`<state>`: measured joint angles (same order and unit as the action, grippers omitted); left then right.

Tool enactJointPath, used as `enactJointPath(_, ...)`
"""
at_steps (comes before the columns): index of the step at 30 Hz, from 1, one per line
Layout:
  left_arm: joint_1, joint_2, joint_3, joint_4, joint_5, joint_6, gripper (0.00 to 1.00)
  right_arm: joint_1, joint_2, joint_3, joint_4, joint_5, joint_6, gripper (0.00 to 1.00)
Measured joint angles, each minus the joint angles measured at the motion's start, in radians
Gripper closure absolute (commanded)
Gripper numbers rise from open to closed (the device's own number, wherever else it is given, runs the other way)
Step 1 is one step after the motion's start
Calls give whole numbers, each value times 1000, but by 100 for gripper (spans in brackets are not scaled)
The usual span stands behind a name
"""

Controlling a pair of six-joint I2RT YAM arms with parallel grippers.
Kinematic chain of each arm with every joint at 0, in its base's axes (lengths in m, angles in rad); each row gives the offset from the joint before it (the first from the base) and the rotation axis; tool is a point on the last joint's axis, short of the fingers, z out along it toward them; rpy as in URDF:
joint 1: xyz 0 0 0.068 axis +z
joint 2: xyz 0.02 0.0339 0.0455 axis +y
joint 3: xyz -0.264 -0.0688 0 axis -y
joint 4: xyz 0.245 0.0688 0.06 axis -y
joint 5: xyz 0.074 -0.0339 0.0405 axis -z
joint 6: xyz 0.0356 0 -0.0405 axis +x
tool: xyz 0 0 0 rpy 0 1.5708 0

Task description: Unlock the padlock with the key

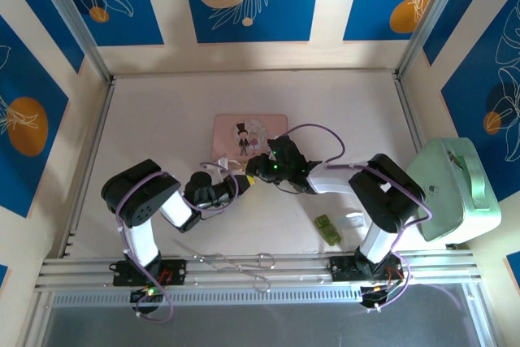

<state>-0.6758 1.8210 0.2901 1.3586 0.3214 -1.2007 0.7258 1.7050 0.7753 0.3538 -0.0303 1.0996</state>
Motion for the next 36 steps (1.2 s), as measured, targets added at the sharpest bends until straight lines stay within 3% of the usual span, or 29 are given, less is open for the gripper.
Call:
enactJointPath(4, 6, 0, -1, 2, -1, -3, 79, -2, 0, 6, -18, 11, 2, 88)
enactJointPath(6, 6, 0, -1, 3, -2, -5, 70, -2, 0, 9, -23, 11, 6, 91)
enactJointPath(11, 6, 0, -1, 8, -4, -6, 60, 0, 0, 16, -32, 12, 18, 96)
enactJointPath(24, 46, -45, -22, 3, -8, -19, 40, 0, -1, 18, -33, 12, 33, 100)
enactJointPath(27, 59, -47, -28, 3, -9, -26, 39, 0, -2, 17, -32, 12, 34, 100)
enactJointPath(31, 79, -47, -37, 2, -34, -63, 57, -1, -2, 14, -26, 11, 35, 100)
enactJointPath(36, 85, -15, -39, 5, -45, -134, 57, -3, -6, 6, -18, 10, 35, 100)
